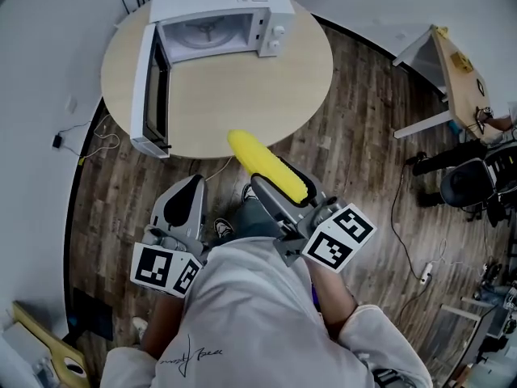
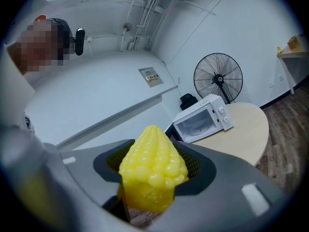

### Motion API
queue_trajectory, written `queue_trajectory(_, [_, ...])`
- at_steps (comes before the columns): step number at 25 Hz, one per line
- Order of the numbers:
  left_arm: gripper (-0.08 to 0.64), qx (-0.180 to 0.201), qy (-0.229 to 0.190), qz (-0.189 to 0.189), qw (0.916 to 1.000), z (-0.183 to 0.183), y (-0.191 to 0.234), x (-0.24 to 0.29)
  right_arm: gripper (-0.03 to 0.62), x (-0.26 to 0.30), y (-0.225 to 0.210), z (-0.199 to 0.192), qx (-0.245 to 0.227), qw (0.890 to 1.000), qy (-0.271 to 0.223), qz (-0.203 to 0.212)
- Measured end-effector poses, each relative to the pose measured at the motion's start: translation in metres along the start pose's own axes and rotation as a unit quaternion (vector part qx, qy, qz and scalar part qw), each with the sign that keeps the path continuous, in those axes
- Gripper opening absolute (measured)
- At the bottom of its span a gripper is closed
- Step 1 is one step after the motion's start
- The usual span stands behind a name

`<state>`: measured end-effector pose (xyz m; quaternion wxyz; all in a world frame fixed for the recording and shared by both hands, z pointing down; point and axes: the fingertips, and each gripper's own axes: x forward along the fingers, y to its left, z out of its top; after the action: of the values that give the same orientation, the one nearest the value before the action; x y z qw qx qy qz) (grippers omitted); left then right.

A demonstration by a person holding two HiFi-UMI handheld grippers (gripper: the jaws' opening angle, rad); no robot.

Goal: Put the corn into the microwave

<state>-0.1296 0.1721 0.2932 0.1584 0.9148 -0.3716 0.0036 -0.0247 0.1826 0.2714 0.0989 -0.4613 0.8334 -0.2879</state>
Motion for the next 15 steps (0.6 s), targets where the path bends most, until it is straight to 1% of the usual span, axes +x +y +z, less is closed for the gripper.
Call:
queue_trajectory(8, [-0.006,0.001,-0.002,0.013,0.9999,0.011,0.017,0.041,0.261,0.031,-0.034,0.024,0.002,1.000,0.001,0.014])
queue_trajectory(15, [-0.006,0.003,-0.007,0.021,0.9997,0.030,0.036,0.094,0.261,0.067,-0.072,0.056,0.007,1.000,0.004,0.027])
